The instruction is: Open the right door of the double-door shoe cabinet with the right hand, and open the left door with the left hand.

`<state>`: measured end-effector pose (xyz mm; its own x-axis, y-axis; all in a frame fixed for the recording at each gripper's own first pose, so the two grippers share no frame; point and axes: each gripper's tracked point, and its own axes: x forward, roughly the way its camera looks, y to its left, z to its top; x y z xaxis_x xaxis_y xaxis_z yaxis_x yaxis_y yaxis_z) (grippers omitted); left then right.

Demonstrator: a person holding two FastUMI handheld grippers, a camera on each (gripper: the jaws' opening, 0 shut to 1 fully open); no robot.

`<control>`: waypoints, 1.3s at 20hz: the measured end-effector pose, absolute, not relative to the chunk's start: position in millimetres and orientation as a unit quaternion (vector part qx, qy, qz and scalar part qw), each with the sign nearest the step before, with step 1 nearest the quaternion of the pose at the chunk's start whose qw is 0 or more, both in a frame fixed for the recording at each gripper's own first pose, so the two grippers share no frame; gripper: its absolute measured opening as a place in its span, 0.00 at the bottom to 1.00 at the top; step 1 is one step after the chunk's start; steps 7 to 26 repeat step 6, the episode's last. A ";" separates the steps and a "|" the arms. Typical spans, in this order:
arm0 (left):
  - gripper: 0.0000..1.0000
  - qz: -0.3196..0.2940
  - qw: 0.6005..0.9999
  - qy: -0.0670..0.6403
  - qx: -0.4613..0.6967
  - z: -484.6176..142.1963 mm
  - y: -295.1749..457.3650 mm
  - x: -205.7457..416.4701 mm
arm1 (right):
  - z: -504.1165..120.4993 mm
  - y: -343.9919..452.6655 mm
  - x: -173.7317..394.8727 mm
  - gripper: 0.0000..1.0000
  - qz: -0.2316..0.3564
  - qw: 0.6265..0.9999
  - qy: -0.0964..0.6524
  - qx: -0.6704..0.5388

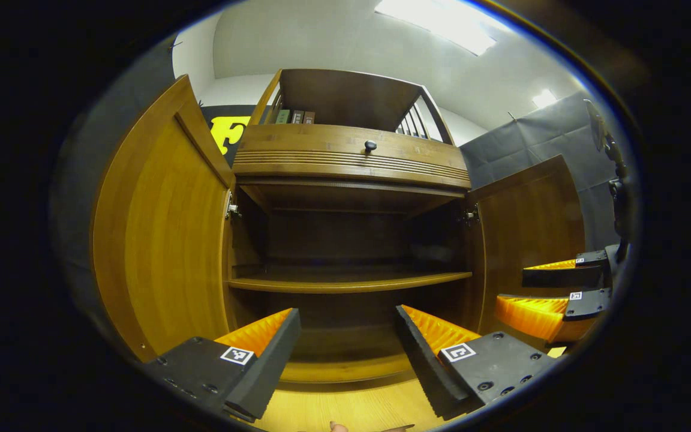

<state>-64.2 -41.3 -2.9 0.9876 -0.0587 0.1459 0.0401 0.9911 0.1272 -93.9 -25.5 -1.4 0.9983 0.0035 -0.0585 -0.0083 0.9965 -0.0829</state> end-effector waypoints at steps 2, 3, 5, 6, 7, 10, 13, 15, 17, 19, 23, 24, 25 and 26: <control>0.98 -0.025 0.995 -0.074 0.062 -3.5 -42.6 -63.3 | -0.4 -27.2 -94.4 0.97 0.002 0.999 0.028 -0.040; 0.98 -0.026 0.995 -0.074 0.061 -4.0 -43.0 -63.2 | -0.7 -27.8 -94.2 0.97 0.001 0.999 0.028 -0.039; 0.98 -0.025 0.995 -0.073 0.061 -4.5 -42.3 -62.2 | -1.7 -27.8 -94.2 0.97 0.002 0.999 0.029 -0.038; 0.97 -0.026 0.995 -0.073 0.061 -4.2 -42.9 -61.8 | -1.9 -27.9 -93.5 0.97 0.002 0.999 0.030 -0.039; 0.97 -0.026 0.995 -0.073 0.061 -4.2 -42.9 -61.8 | -1.9 -27.9 -93.5 0.97 0.002 0.999 0.030 -0.039; 0.97 -0.026 0.995 -0.073 0.061 -4.2 -42.9 -61.8 | -1.9 -27.9 -93.5 0.97 0.002 0.999 0.030 -0.039; 0.97 -0.026 0.995 -0.073 0.061 -4.2 -42.9 -61.8 | -1.9 -27.9 -93.5 0.97 0.002 0.999 0.030 -0.039; 0.97 -0.026 0.995 -0.073 0.061 -4.2 -42.9 -61.8 | -1.9 -27.9 -93.5 0.97 0.002 0.999 0.030 -0.039; 0.97 -0.026 0.995 -0.073 0.061 -4.2 -42.9 -61.8 | -1.9 -27.9 -93.5 0.97 0.002 0.999 0.030 -0.039; 0.97 -0.026 0.995 -0.073 0.061 -4.2 -42.9 -61.8 | -1.9 -27.9 -93.5 0.97 0.002 0.999 0.030 -0.039; 0.97 -0.026 0.995 -0.073 0.061 -4.2 -42.9 -61.8 | -1.9 -27.9 -93.5 0.97 0.002 0.999 0.030 -0.039; 0.97 -0.026 0.995 -0.073 0.061 -4.2 -42.9 -61.8 | -1.9 -27.9 -93.5 0.97 0.002 0.999 0.030 -0.039; 0.97 -0.026 0.995 -0.073 0.061 -4.2 -42.9 -61.8 | -1.9 -27.9 -93.5 0.97 0.002 0.999 0.030 -0.039; 0.97 -0.026 0.995 -0.073 0.061 -4.2 -42.9 -61.8 | -1.9 -27.9 -93.5 0.97 0.002 0.999 0.030 -0.039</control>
